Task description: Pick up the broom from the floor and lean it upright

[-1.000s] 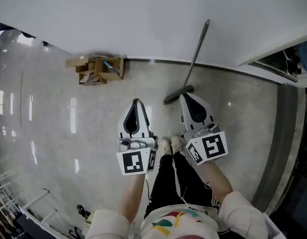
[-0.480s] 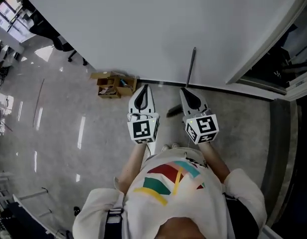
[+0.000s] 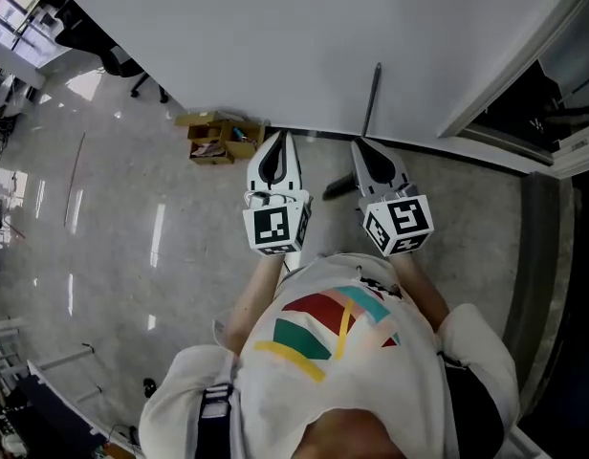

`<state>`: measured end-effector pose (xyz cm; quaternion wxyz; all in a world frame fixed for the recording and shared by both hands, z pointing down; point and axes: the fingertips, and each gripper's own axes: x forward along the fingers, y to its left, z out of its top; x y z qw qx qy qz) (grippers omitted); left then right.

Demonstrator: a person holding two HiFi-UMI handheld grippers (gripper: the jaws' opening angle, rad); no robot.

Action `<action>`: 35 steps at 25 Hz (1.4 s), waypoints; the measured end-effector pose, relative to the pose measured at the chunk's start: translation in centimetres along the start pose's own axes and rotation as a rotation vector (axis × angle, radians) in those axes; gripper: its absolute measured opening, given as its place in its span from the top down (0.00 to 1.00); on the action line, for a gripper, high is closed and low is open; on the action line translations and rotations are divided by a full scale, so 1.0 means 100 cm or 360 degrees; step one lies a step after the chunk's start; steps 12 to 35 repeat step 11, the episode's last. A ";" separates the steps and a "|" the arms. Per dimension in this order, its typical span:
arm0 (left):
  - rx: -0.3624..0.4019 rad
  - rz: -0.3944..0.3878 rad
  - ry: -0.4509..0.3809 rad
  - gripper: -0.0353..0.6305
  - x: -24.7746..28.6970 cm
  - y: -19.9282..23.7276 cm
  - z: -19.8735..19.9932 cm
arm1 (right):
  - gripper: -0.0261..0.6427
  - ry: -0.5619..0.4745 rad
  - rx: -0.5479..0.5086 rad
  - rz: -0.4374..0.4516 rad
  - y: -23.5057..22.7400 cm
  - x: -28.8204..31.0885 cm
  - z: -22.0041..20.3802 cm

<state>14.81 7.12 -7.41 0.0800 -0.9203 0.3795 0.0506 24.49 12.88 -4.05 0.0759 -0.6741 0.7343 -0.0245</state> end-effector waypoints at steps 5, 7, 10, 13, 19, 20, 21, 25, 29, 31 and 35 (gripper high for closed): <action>-0.0021 0.0011 -0.0015 0.88 -0.006 0.009 0.000 | 0.94 0.0024 -0.0035 0.0011 0.011 0.004 -0.005; 0.0012 0.0003 0.0002 0.88 -0.008 0.010 -0.009 | 0.94 0.0047 -0.0033 0.0012 0.014 0.004 -0.011; 0.0048 0.0001 0.0027 0.88 -0.010 0.014 -0.022 | 0.94 0.0067 -0.0052 0.0020 0.020 0.004 -0.019; 0.0053 0.0002 0.0031 0.88 -0.011 0.016 -0.025 | 0.94 0.0071 -0.0061 0.0024 0.022 0.004 -0.021; 0.0053 0.0002 0.0031 0.88 -0.011 0.016 -0.025 | 0.94 0.0071 -0.0061 0.0024 0.022 0.004 -0.021; 0.0053 0.0002 0.0031 0.88 -0.011 0.016 -0.025 | 0.94 0.0071 -0.0061 0.0024 0.022 0.004 -0.021; 0.0053 0.0002 0.0031 0.88 -0.011 0.016 -0.025 | 0.94 0.0071 -0.0061 0.0024 0.022 0.004 -0.021; 0.0053 0.0002 0.0031 0.88 -0.011 0.016 -0.025 | 0.94 0.0071 -0.0061 0.0024 0.022 0.004 -0.021; 0.0053 0.0002 0.0031 0.88 -0.011 0.016 -0.025 | 0.94 0.0071 -0.0061 0.0024 0.022 0.004 -0.021; 0.0053 0.0002 0.0031 0.88 -0.011 0.016 -0.025 | 0.94 0.0071 -0.0061 0.0024 0.022 0.004 -0.021; 0.0053 0.0002 0.0031 0.88 -0.011 0.016 -0.025 | 0.94 0.0071 -0.0061 0.0024 0.022 0.004 -0.021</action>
